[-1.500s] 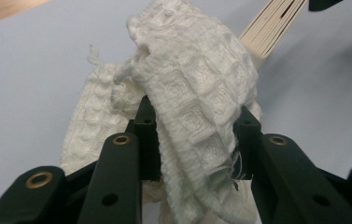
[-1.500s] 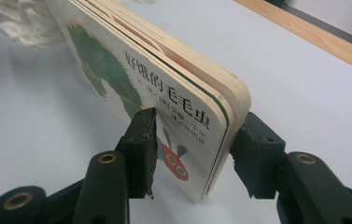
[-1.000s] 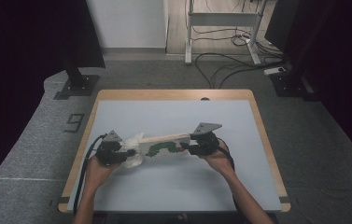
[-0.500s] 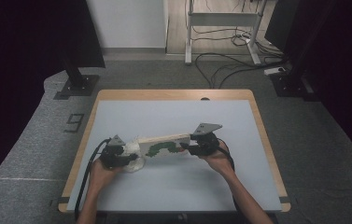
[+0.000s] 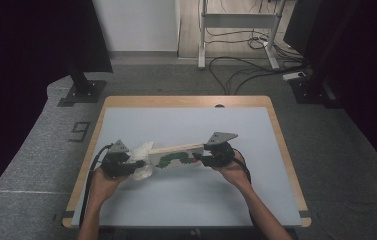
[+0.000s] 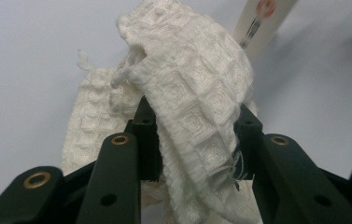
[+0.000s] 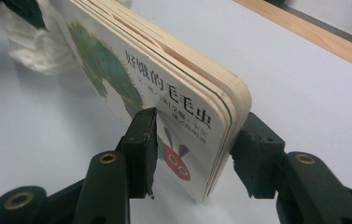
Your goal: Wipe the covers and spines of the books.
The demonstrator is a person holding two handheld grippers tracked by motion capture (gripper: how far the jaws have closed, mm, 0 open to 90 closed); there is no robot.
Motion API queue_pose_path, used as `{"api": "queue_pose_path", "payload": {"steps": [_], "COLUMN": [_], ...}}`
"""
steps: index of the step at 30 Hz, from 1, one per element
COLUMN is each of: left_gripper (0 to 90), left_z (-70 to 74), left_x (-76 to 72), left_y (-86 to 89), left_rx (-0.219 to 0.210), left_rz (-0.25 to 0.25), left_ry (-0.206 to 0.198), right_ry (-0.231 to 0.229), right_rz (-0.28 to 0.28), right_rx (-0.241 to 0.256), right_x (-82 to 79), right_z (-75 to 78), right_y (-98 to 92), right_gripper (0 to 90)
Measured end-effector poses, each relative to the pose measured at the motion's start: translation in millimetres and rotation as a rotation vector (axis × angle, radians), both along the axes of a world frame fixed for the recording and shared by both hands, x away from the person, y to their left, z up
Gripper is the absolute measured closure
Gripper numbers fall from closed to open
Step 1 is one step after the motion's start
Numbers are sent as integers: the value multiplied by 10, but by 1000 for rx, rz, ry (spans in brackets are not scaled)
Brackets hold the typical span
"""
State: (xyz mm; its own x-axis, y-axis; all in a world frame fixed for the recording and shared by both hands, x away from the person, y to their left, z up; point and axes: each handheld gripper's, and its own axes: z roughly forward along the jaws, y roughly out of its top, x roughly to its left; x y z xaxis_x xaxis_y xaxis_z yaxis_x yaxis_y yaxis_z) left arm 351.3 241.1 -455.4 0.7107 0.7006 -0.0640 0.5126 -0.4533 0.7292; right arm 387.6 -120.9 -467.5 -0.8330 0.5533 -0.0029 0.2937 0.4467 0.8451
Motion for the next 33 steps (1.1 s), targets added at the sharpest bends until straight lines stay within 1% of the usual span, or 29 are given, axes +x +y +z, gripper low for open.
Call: {"api": "queue_pose_path", "payload": {"steps": [5,11,16,21,26,33], "left_gripper": [628,626,621,616,613,608], "left_z": [150,272,299,290,294,305], "left_x": [-17,-38,-27,-3,47,151], "left_y": [-8,-10,17,90,203,426], "left_rx": [7,14,13,13,13,23], "left_rz": [-4,-10,-11,9,43,110], "left_ry": [-19,-38,-36,-29,-25,-26], "right_ry": [0,2,2,3,5,4], "right_rz": [0,3,0,1,6,4], "right_rx": [-2,-7,-5,-2,0,0], "right_x": [-2,-3,-2,2,0,3], "right_z": [-1,-1,-4,-4,-4,-5], "right_y": [4,13,16,14,9,10], "right_gripper": [517,517,517,517,517,517]}}
